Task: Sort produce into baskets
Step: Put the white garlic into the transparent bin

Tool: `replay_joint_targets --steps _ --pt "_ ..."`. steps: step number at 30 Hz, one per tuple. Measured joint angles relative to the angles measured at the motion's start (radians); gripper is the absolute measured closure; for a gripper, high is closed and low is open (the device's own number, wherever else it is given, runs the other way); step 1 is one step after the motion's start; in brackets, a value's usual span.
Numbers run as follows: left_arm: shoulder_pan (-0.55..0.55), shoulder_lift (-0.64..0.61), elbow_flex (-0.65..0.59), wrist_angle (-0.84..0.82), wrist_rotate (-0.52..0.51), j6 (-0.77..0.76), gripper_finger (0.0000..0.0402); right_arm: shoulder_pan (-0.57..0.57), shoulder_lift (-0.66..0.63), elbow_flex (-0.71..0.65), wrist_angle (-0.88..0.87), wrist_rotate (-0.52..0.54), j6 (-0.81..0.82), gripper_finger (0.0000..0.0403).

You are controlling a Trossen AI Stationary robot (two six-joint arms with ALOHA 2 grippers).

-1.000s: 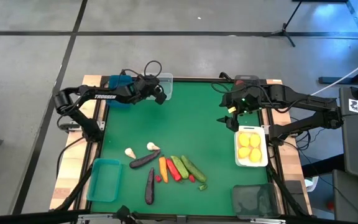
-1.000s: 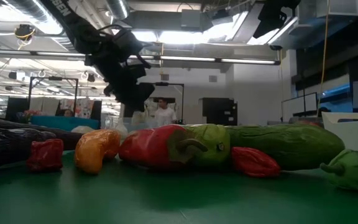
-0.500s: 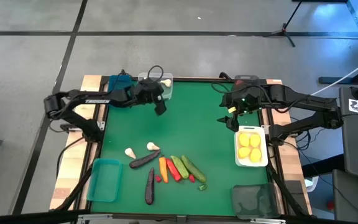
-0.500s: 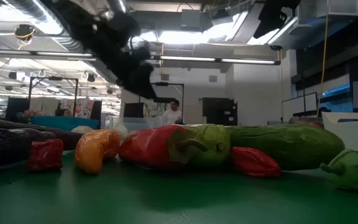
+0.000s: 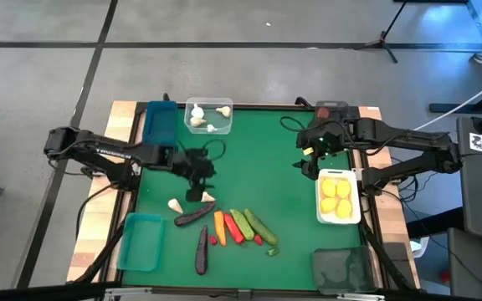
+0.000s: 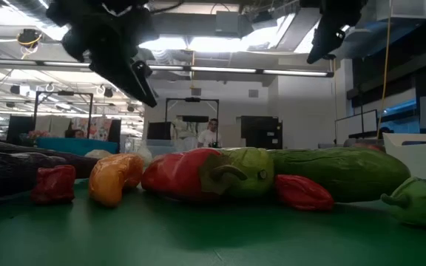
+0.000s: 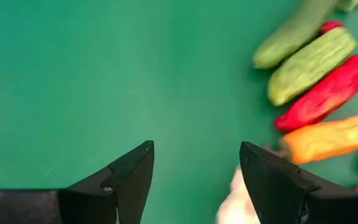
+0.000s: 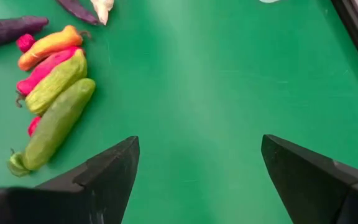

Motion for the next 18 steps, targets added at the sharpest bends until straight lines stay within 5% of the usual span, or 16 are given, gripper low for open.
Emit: replay_joint_targets --steps 9,18 --pt "-0.180 -0.003 -0.201 0.197 -0.171 -0.117 0.0169 0.000 0.000 -0.001 0.048 -0.019 0.008 0.0068" --pt "-0.217 -0.003 -0.318 0.326 -0.184 -0.204 0.0169 0.000 0.000 -0.001 0.084 -0.019 0.007 0.0068"
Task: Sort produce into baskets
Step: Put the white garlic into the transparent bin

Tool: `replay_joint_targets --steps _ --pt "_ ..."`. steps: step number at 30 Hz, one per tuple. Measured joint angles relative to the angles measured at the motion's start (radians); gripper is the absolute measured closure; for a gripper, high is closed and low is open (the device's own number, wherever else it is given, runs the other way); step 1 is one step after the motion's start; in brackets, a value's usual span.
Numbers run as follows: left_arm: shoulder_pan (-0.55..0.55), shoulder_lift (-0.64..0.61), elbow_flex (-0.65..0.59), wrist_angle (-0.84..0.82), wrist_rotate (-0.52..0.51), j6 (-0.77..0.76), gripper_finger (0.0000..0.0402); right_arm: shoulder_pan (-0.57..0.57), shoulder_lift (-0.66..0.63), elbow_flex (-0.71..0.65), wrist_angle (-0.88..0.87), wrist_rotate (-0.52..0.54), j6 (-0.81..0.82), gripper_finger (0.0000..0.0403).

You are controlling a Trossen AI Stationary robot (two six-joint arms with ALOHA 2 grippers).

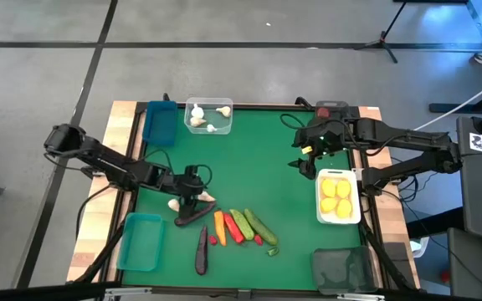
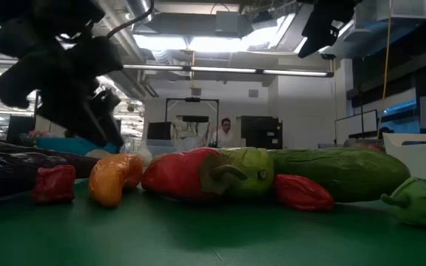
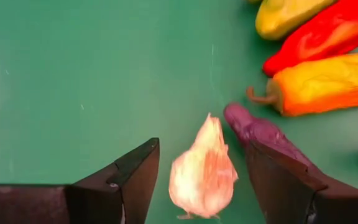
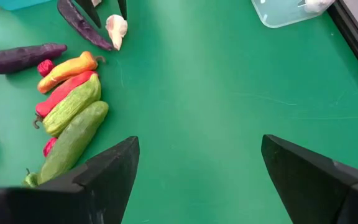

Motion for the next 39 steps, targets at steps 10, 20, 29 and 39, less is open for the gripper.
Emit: replay_joint_targets --steps 10,20,29,39 --pt "-0.009 0.006 -0.102 0.160 0.000 -0.024 0.0169 0.000 0.000 0.000 0.000 0.000 0.000 0.0068" --pt "-0.007 0.079 -0.103 0.167 0.012 -0.035 0.0169 0.000 0.000 0.000 0.004 0.000 0.000 0.0068" --pt "-0.005 0.114 -0.103 0.198 0.006 -0.051 0.0187 0.000 0.000 0.000 0.004 0.000 0.000 0.0068" --pt "-0.001 0.113 -0.102 0.197 -0.004 -0.104 0.0265 0.000 0.000 0.000 0.003 0.000 0.000 0.0068"
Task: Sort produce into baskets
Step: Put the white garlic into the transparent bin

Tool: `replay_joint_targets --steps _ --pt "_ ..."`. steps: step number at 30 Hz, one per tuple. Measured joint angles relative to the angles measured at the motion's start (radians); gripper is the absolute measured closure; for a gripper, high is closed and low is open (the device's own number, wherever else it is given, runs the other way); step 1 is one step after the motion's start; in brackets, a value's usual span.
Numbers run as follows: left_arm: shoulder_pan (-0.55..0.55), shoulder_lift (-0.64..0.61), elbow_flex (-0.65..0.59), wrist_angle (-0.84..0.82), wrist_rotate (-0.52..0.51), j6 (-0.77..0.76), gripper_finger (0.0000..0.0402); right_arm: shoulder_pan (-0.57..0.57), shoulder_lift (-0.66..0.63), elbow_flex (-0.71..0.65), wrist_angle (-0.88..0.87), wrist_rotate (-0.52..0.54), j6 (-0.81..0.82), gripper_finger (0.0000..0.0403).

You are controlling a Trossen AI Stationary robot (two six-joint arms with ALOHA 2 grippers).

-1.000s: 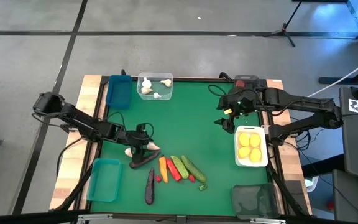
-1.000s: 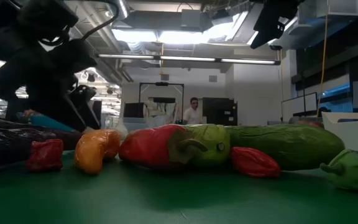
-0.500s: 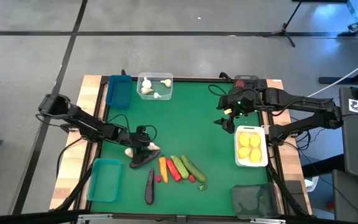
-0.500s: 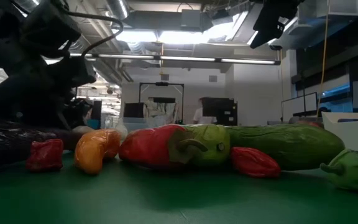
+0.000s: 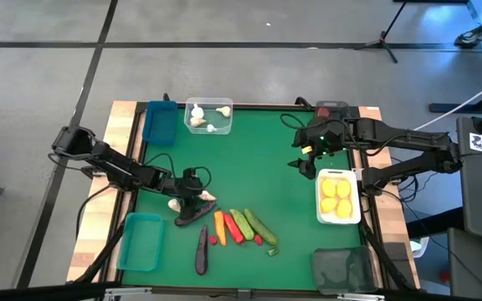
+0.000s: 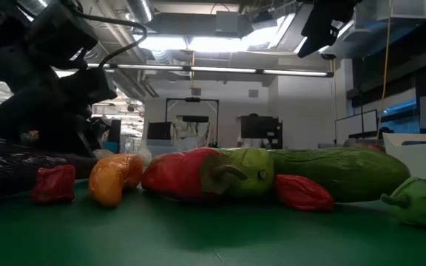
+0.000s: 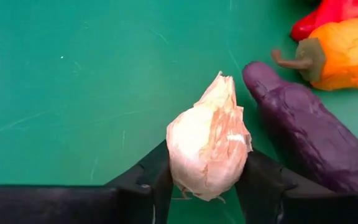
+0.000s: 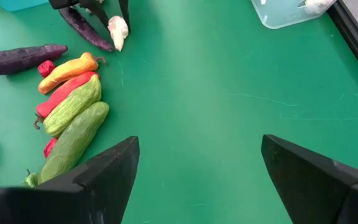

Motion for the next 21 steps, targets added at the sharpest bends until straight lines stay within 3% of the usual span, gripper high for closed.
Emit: replay_joint_targets --steps 9,16,21 --pt "0.038 -0.072 0.084 -0.007 -0.187 -0.008 0.0239 0.000 0.000 0.000 -0.001 0.000 -0.002 0.0068" --pt "0.183 -0.150 0.155 -0.006 -0.499 0.026 0.0237 0.000 0.000 0.000 -0.003 0.000 -0.003 0.0068" --pt "0.363 -0.150 0.201 -0.006 -0.463 0.081 0.0236 0.000 0.000 0.000 -0.003 0.000 -0.004 0.0068"
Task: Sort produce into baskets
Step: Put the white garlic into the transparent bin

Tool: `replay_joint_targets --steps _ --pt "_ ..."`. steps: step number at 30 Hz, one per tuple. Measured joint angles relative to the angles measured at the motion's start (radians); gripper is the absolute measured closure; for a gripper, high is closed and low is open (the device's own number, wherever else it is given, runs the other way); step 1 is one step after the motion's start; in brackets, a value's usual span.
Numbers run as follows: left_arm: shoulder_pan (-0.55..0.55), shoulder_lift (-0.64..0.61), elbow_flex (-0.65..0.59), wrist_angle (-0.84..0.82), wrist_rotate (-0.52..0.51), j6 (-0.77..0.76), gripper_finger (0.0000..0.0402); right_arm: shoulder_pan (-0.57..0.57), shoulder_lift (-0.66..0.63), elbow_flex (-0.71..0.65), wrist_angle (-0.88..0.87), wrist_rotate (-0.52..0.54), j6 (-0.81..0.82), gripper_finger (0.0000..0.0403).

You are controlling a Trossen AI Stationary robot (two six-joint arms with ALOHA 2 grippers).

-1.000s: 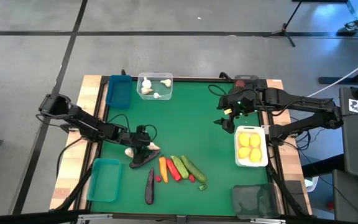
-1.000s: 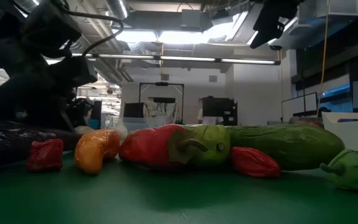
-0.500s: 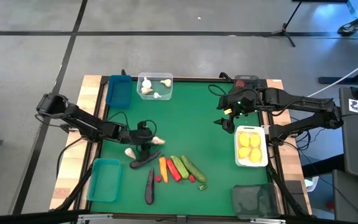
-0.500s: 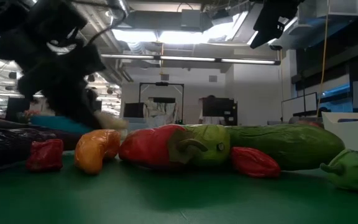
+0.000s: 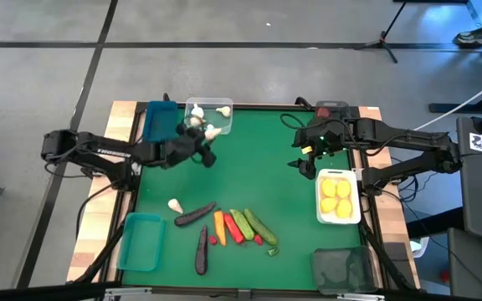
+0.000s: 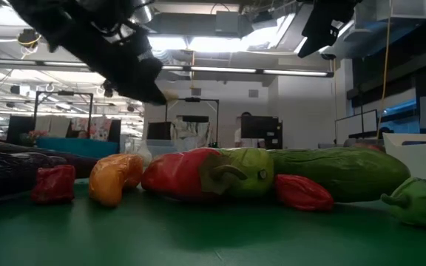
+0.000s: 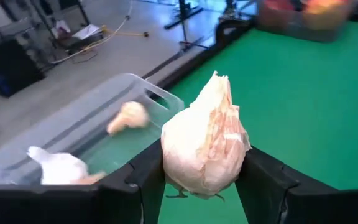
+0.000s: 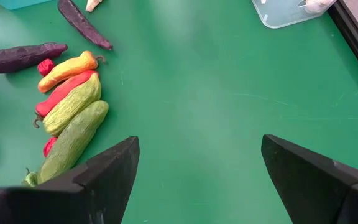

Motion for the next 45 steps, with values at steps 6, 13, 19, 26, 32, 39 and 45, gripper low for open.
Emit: replay_joint_targets --steps 6,13,19,26,32,39,45 --pt "0.212 0.001 0.033 0.006 0.087 0.029 0.0232 0.000 0.000 0.000 0.001 0.000 -0.010 0.0068" --pt "0.363 0.011 0.059 0.010 0.265 0.034 0.0220 0.000 0.000 0.000 0.006 0.000 -0.023 0.0068" --pt "0.385 0.106 0.072 0.071 0.284 0.058 0.0211 0.000 0.000 0.000 0.007 0.000 -0.025 0.0068" --pt "0.421 0.243 0.084 0.215 0.282 0.069 0.0209 0.000 0.000 0.000 0.007 0.000 -0.025 0.0068" --pt "0.429 0.285 0.122 0.208 0.295 0.130 0.0209 0.000 0.000 0.000 0.005 0.000 -0.025 0.0068" --pt "0.355 0.157 0.151 -0.039 0.546 0.186 0.0209 0.000 0.000 0.000 -0.003 0.000 -0.024 0.0068" --pt "0.182 -0.054 0.145 -0.441 0.725 0.227 0.0209 0.000 0.000 0.000 0.000 0.000 -0.028 0.0068"
